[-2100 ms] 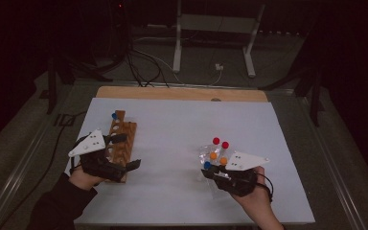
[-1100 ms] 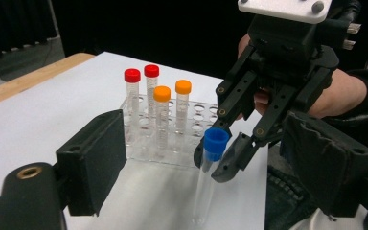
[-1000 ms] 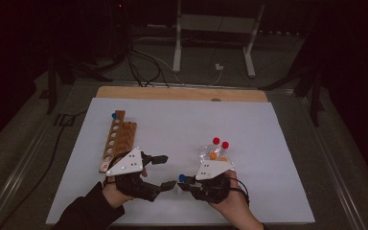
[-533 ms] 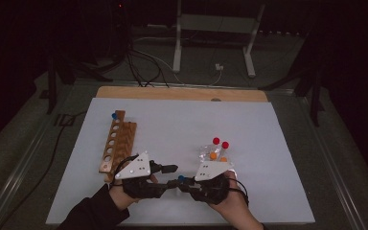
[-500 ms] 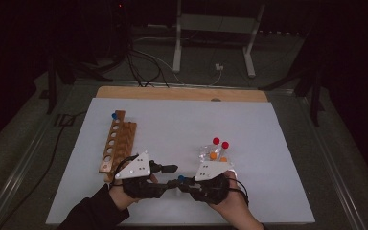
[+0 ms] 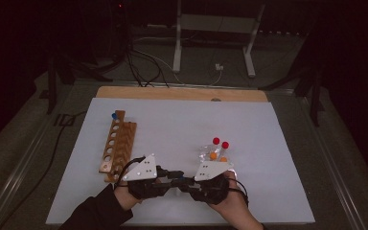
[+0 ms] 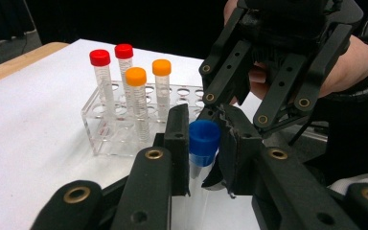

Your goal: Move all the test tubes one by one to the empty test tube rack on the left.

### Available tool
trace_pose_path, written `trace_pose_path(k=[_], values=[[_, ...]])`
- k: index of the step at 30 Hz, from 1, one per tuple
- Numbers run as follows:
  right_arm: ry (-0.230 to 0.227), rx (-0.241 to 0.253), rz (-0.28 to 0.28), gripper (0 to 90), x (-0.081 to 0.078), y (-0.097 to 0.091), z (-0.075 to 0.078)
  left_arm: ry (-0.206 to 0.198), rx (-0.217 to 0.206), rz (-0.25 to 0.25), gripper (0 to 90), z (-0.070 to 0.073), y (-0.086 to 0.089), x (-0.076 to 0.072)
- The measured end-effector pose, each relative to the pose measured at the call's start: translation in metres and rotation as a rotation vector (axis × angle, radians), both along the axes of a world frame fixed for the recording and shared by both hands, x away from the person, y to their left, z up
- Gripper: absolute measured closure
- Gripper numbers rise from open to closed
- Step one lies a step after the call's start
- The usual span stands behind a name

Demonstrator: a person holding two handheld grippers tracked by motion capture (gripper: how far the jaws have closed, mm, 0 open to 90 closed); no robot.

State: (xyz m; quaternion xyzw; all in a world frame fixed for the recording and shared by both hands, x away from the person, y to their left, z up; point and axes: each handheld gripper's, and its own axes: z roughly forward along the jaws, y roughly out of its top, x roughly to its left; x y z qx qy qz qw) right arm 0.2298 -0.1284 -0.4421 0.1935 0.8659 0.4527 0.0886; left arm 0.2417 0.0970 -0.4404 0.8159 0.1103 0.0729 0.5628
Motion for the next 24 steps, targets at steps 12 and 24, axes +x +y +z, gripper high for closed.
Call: trace_pose_path(k=[12,24], values=[[-0.011,0.023,-0.007,72.8,0.000,-0.002,0.001,-0.014,0.007,0.019,78.1,0.005,0.001,0.001],[-0.062,0.111,-0.075,30.6,0.000,-0.015,0.011,-0.038,-0.015,0.076,78.1,0.020,0.015,0.010]])
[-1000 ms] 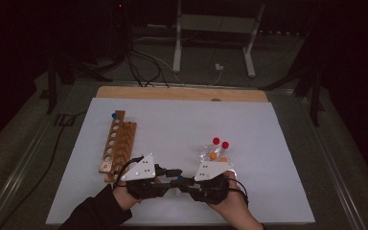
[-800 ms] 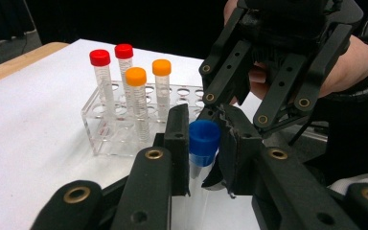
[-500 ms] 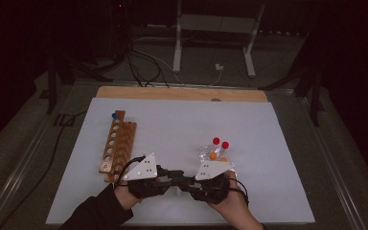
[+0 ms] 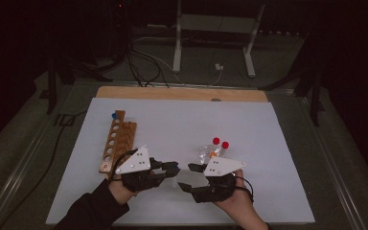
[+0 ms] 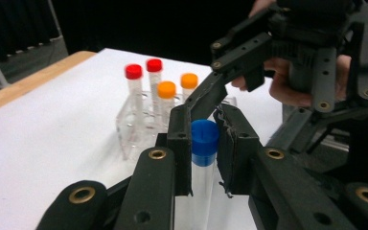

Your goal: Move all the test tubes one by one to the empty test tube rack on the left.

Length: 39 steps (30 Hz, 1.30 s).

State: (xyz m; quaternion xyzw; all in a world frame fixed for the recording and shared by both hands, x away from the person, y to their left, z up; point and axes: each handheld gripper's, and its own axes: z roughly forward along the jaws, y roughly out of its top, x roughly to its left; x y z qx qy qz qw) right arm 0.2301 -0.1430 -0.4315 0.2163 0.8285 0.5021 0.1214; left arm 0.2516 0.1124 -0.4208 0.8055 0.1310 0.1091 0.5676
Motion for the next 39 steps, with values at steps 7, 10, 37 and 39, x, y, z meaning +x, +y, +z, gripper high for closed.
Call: trace_pose_path(k=[7,10,37,39], values=[[0.003,0.049,-0.052,14.1,0.000,-0.005,0.006,-0.024,-0.012,0.050,78.1,0.015,0.012,0.009],[-0.005,0.065,-0.066,7.1,-0.001,-0.007,0.008,-0.027,-0.014,0.079,78.1,0.020,0.020,0.015],[0.009,0.106,-0.044,0.0,-0.001,-0.017,0.013,-0.103,-0.045,0.430,78.0,0.056,0.109,0.063],[0.010,0.106,-0.042,0.0,-0.001,-0.017,0.013,-0.102,-0.042,0.450,78.1,0.056,0.112,0.067]])
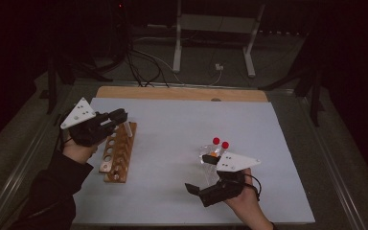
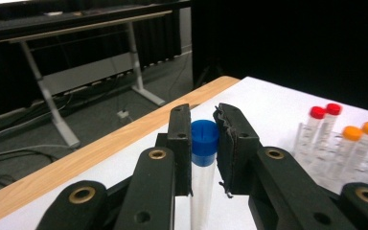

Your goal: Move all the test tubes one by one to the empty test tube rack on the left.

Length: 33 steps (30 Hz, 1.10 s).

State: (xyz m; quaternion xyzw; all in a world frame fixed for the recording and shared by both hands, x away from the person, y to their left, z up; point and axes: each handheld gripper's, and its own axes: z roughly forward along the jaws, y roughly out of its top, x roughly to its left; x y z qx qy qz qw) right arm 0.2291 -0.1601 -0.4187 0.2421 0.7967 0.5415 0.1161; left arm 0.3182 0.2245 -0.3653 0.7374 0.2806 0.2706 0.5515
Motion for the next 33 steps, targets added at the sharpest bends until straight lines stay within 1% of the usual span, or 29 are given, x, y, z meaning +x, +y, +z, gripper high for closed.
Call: trace_pose_path(k=[6,13,18,20,25,26,28,31,33], values=[[-0.007,0.007,-0.005,0.0,-0.001,-0.001,0.002,-0.008,-0.022,0.062,78.1,-0.003,0.012,0.009],[-0.010,0.006,-0.006,0.0,-0.002,-0.002,0.002,-0.012,-0.015,0.134,78.1,-0.004,0.026,0.021],[-0.009,0.003,-0.007,0.0,-0.002,-0.001,0.002,-0.004,0.007,0.179,78.0,-0.011,0.030,0.028],[-0.010,0.005,-0.006,0.0,-0.002,-0.002,0.002,0.002,-0.001,0.194,78.1,-0.015,0.033,0.031],[-0.011,0.003,-0.011,0.0,-0.002,-0.002,0.002,0.013,-0.003,0.223,78.1,-0.025,0.036,0.037],[-0.010,0.003,-0.010,0.0,-0.002,-0.002,0.002,0.013,-0.012,0.230,78.1,-0.028,0.037,0.037],[-0.009,0.002,-0.011,0.0,-0.002,-0.002,0.002,0.022,-0.019,0.233,78.1,-0.032,0.038,0.039],[-0.011,0.002,-0.010,0.0,-0.002,-0.002,0.002,0.031,-0.016,0.243,78.0,-0.039,0.039,0.041],[-0.011,0.000,-0.010,0.0,-0.003,-0.002,0.002,0.039,-0.024,0.242,78.0,-0.043,0.039,0.042]])
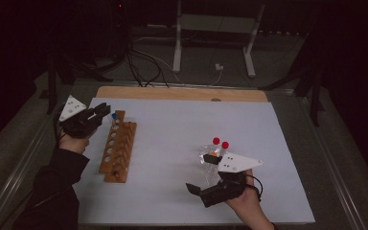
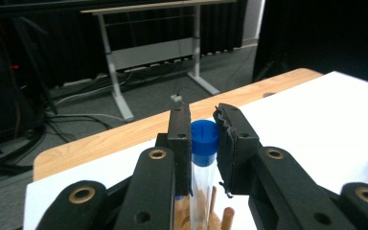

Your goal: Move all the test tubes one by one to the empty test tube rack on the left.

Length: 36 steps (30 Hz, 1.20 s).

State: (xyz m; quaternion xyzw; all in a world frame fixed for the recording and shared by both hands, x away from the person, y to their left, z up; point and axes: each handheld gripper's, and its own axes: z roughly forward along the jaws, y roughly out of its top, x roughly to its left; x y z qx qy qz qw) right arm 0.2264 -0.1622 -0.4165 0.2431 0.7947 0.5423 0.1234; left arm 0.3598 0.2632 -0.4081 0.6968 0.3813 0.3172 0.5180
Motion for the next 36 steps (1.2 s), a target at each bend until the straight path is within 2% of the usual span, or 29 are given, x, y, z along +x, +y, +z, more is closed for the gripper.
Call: trace_pose_path(k=[9,15,18,23,29,36], values=[[0.003,-0.006,0.003,0.0,0.000,0.001,-0.001,0.048,0.039,0.003,78.0,-0.022,-0.008,0.007],[0.010,-0.003,0.004,0.0,0.001,-0.001,-0.002,0.078,0.045,0.010,78.0,-0.035,-0.009,0.009],[0.009,-0.001,0.003,0.0,0.000,-0.001,-0.002,0.085,0.043,0.013,77.9,-0.038,-0.009,0.010],[0.008,-0.004,0.007,0.0,0.000,-0.001,-0.002,0.096,0.081,0.015,77.9,-0.044,-0.012,0.011],[0.009,-0.006,0.009,0.0,0.000,-0.002,-0.002,0.115,0.099,0.019,77.9,-0.049,-0.014,0.012],[0.009,0.002,0.012,0.0,0.000,-0.003,-0.001,0.124,0.097,0.015,77.6,-0.050,-0.013,0.012]])
